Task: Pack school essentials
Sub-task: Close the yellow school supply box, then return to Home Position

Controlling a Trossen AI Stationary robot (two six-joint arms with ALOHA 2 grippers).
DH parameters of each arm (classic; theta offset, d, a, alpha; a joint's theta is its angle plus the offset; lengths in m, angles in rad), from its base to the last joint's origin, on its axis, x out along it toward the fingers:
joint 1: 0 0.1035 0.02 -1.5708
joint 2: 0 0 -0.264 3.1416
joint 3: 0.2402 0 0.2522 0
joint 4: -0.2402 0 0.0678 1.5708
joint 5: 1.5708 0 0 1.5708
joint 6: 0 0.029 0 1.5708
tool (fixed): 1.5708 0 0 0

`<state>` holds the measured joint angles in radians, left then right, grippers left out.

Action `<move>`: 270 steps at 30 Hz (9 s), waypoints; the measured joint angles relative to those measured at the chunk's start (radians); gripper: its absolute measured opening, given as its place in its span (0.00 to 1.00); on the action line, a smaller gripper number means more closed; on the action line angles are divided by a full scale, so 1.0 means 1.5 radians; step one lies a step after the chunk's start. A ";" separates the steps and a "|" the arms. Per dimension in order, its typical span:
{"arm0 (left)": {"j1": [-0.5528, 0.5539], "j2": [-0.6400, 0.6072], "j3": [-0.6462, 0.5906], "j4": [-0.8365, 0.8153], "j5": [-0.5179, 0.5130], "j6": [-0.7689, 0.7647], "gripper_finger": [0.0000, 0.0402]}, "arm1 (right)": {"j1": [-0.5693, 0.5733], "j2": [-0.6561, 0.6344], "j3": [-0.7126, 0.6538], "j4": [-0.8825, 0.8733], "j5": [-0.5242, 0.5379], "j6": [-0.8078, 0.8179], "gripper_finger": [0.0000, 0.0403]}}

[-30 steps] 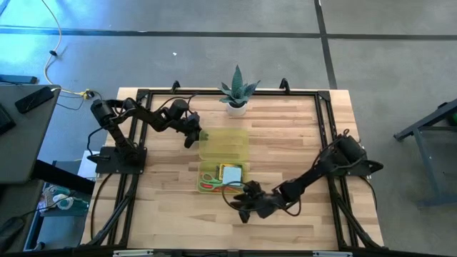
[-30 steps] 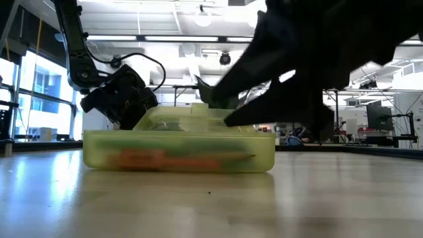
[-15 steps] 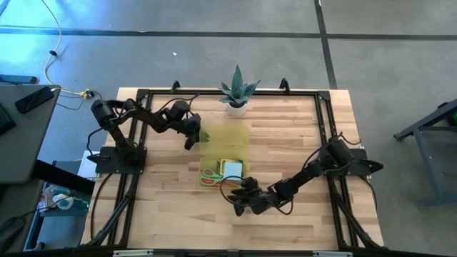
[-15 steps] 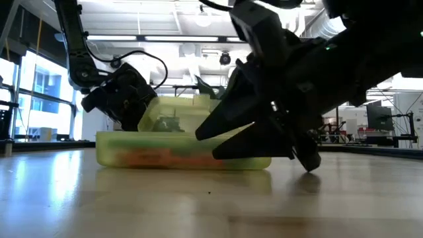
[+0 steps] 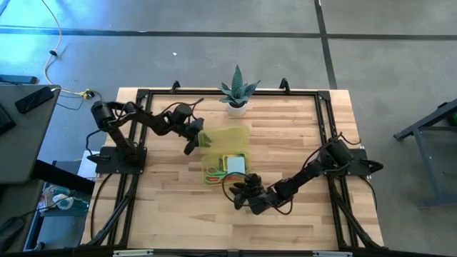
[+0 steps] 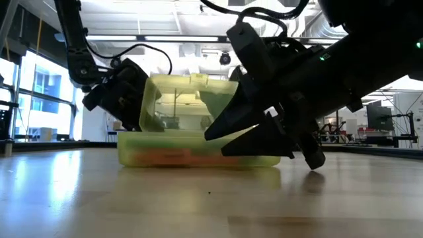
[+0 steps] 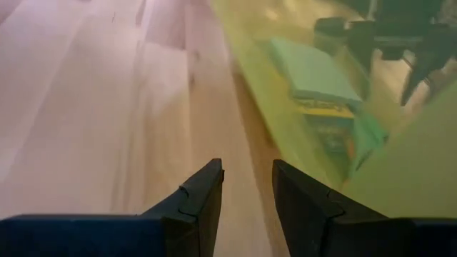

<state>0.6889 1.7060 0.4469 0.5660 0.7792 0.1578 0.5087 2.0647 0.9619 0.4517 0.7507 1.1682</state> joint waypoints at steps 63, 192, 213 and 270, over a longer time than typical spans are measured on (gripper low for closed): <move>-0.253 -0.226 0.001 -0.258 -0.348 0.090 0.29 | -0.016 -0.094 0.000 0.032 0.006 -0.249 0.37; -0.175 -0.631 -0.279 0.094 -0.423 -0.155 0.29 | -0.275 -1.014 -0.561 -0.080 -0.062 -0.675 0.37; 0.024 -0.801 -0.279 -0.060 -0.263 -0.249 0.21 | -0.275 -1.164 -0.634 -0.154 -0.079 -0.677 0.37; -0.305 -1.133 -0.278 -0.398 -0.515 -0.208 0.01 | -0.275 -1.164 -0.634 -0.219 -0.079 -0.675 0.37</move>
<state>0.2317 0.0063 0.0303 -0.0311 0.0071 -0.1539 0.0959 0.3191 0.0116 0.1226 0.6319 0.1562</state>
